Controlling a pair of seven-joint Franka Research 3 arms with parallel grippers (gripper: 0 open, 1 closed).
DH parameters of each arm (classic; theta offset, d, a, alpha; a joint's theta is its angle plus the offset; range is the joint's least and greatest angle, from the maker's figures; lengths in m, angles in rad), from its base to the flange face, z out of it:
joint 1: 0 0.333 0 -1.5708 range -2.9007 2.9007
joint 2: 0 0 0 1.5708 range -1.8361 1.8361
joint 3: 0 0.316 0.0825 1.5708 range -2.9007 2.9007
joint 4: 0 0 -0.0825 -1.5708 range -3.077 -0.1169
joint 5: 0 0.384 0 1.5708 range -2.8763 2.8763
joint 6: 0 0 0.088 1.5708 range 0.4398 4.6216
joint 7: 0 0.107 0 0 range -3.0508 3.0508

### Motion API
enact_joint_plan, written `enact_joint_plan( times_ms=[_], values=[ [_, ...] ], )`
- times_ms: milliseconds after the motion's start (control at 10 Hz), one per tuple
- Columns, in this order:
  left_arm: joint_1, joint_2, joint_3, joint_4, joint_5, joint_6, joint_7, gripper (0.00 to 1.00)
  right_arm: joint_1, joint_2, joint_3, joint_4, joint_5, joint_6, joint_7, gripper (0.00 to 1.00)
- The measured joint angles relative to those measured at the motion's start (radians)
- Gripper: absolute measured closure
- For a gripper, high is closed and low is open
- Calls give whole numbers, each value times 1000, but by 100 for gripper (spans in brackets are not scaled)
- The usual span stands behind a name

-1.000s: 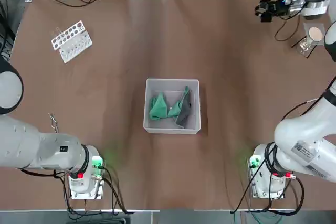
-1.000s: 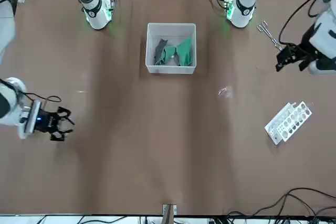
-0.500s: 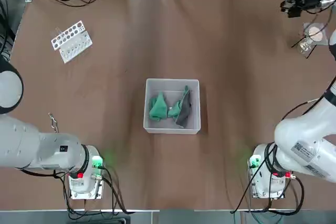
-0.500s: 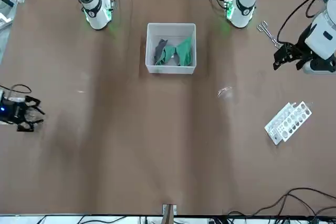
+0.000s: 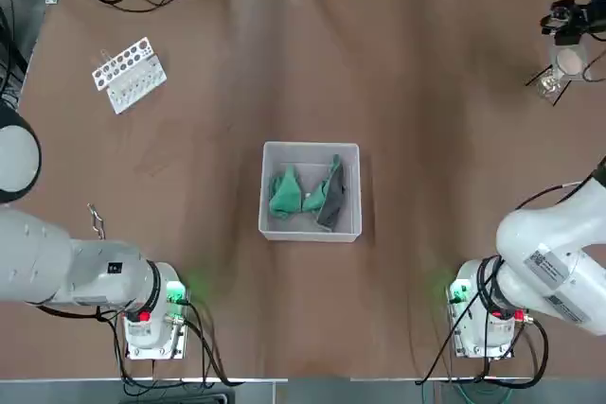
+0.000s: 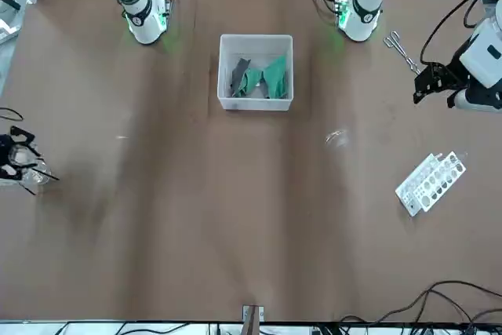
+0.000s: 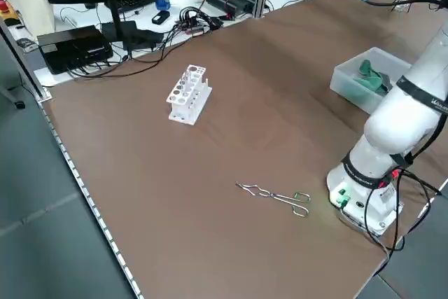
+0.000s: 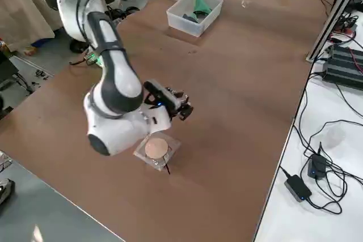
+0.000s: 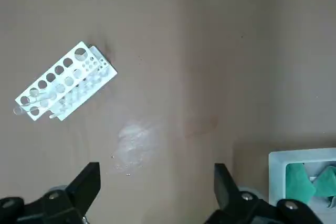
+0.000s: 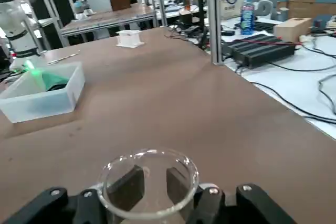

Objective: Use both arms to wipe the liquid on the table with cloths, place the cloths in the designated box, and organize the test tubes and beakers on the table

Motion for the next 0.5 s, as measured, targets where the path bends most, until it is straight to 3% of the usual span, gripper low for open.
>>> enact_joint_plan(
  times_ms=[300,500],
  values=[
    [0,0,0,-3,0,0,0,4,-112,93,1,95,-4,-13,-6,70],
    [0,1,1,-4,0,0,-1,4,-138,131,4,134,0,-13,-12,70]
  ],
)
